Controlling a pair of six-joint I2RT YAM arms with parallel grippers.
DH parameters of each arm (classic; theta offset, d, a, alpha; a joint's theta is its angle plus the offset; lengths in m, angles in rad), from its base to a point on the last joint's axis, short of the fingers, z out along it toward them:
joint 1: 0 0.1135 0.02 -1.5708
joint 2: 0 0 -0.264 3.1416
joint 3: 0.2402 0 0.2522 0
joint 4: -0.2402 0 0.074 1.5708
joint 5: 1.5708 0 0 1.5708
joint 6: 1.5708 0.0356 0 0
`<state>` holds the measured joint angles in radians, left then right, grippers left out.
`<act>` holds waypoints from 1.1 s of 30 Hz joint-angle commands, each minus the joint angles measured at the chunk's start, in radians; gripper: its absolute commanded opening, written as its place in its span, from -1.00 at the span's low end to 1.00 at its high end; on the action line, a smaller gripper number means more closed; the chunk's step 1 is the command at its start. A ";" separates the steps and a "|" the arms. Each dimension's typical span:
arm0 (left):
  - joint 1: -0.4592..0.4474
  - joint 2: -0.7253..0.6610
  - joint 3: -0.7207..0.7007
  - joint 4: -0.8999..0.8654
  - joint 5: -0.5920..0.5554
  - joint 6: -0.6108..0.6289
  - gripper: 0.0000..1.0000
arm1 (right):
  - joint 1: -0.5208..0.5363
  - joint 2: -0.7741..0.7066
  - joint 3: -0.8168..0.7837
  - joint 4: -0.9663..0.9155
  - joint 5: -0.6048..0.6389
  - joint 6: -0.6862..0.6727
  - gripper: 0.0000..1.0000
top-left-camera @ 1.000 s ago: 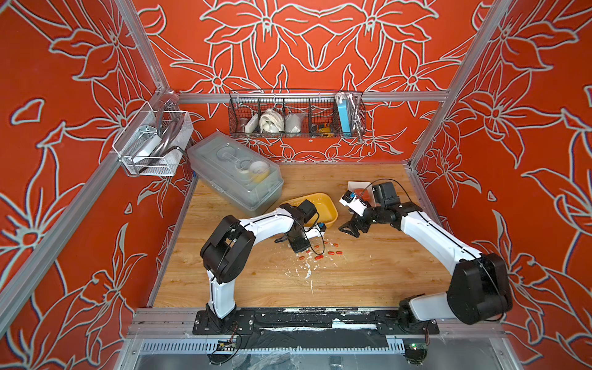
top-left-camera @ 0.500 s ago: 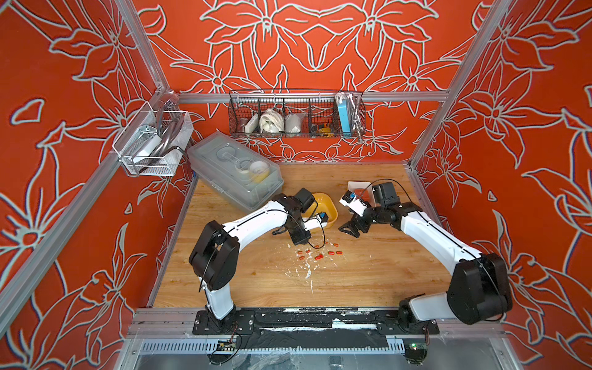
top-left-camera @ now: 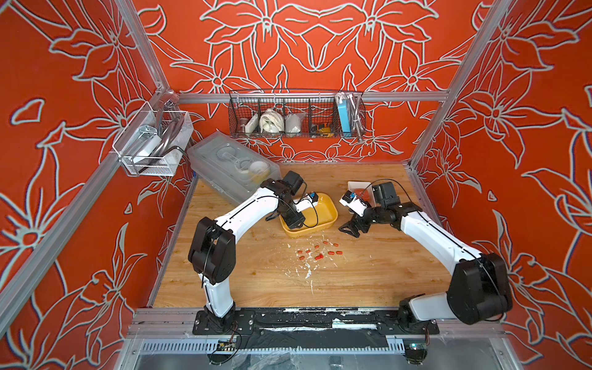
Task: Take the screw protection sleeves out of the storage box
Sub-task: Pick up the screw protection sleeve from the storage box.
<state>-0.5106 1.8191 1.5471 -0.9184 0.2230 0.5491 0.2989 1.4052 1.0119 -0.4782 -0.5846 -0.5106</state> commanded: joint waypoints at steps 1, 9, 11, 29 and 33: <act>-0.010 0.052 0.027 -0.043 0.045 0.023 0.10 | -0.006 0.006 -0.015 -0.007 -0.014 -0.003 0.94; -0.043 0.170 0.083 -0.027 0.020 0.052 0.17 | -0.006 0.011 -0.014 -0.008 -0.012 -0.003 0.94; -0.048 0.196 0.103 -0.028 0.019 0.060 0.16 | -0.006 0.014 -0.013 -0.008 -0.012 -0.005 0.94; 0.027 0.167 0.093 -0.076 -0.227 0.272 0.14 | -0.006 0.023 -0.016 -0.007 -0.015 -0.014 0.94; 0.030 0.154 0.170 -0.197 -0.057 0.217 0.15 | -0.007 0.028 -0.016 -0.005 -0.017 -0.015 0.94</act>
<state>-0.4820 2.0274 1.6634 -1.0100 0.0498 0.7872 0.2989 1.4204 1.0119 -0.4786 -0.5850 -0.5117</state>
